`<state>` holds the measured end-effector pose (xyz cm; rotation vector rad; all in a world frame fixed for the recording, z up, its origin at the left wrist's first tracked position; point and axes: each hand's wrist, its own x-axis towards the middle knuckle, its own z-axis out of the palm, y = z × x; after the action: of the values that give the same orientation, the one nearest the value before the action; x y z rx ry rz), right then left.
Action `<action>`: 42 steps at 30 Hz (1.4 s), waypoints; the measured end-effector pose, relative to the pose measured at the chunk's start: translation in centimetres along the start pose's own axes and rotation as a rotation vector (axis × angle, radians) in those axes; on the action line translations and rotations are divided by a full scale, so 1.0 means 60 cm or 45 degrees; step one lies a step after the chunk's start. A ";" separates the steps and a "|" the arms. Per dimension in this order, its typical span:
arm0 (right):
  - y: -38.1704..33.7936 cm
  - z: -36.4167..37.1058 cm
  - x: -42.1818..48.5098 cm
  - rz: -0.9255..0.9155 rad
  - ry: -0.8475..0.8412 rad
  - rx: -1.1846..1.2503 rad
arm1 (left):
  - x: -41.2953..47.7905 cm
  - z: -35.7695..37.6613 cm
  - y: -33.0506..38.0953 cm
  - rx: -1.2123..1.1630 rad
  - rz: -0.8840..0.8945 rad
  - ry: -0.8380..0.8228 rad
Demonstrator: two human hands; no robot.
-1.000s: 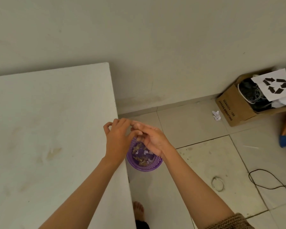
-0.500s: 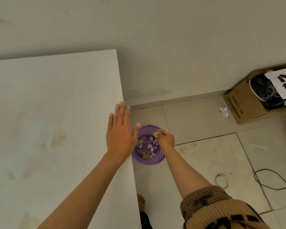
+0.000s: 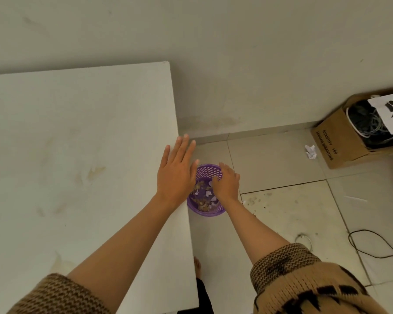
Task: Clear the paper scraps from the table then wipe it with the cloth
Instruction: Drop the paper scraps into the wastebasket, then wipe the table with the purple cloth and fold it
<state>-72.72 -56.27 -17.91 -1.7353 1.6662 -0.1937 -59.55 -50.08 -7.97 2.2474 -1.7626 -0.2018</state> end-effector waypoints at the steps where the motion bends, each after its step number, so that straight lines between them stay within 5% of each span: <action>1: -0.007 -0.010 -0.011 -0.047 0.011 -0.078 | -0.007 -0.006 0.004 0.003 0.004 -0.011; 4: -0.032 -0.038 -0.041 -0.155 0.060 -0.167 | -0.031 -0.026 0.010 0.021 0.002 -0.047; 10: -0.118 -0.077 -0.110 -0.161 0.183 0.144 | -0.084 -0.087 0.006 0.037 -0.091 -0.083; 16: -0.224 -0.066 -0.193 -0.479 0.206 0.072 | -0.125 -0.179 -0.049 0.022 -0.205 -0.023; 25: -0.401 0.062 -0.342 -0.733 0.102 -0.130 | -0.262 -0.280 -0.222 -0.209 -0.501 0.056; 42: -0.667 0.349 -0.582 -0.908 -0.065 -0.520 | -0.552 -0.427 -0.606 -0.143 -0.837 0.110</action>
<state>-33.93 -19.58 2.24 -2.5723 1.0282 -0.1342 -26.86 -6.79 3.49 2.6197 -0.8922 -0.3153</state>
